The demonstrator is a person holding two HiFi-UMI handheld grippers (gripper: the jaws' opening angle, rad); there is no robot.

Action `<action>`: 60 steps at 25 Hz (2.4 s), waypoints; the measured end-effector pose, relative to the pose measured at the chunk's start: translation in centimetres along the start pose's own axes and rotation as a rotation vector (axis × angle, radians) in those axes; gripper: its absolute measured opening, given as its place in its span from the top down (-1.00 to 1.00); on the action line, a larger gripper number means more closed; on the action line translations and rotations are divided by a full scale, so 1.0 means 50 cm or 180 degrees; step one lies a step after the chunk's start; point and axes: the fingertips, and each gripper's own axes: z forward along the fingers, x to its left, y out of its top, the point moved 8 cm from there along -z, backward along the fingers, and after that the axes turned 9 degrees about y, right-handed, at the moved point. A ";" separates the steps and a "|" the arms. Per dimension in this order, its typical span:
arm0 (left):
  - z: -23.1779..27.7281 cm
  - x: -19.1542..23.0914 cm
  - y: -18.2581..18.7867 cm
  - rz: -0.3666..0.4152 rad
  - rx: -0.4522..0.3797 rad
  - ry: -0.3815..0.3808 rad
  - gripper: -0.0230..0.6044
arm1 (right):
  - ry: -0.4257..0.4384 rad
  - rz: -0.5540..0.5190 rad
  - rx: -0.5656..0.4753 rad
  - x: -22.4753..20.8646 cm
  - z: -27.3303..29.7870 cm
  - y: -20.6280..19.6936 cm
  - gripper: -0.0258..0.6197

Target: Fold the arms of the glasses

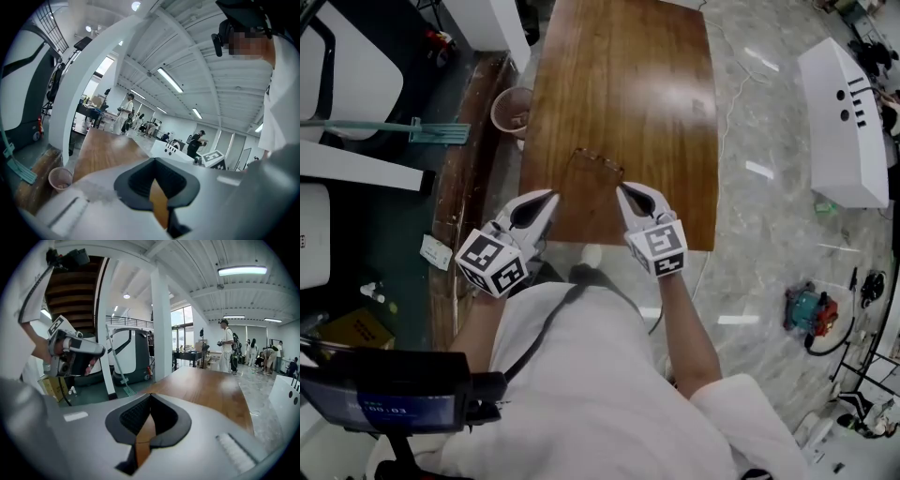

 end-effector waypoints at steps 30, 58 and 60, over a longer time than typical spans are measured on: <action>0.091 0.186 -0.116 -0.0110 0.0734 -0.0086 0.91 | 0.0541 -0.0766 0.1838 -0.137 0.328 -0.116 0.67; 0.084 0.258 -0.037 -0.0185 0.0651 -0.0546 0.70 | 0.0835 0.0425 0.0684 -0.173 0.191 -0.017 0.82; 0.083 0.244 -0.010 -0.0161 0.0633 -0.0761 0.67 | 0.0758 0.0514 0.0434 -0.172 0.154 0.002 0.82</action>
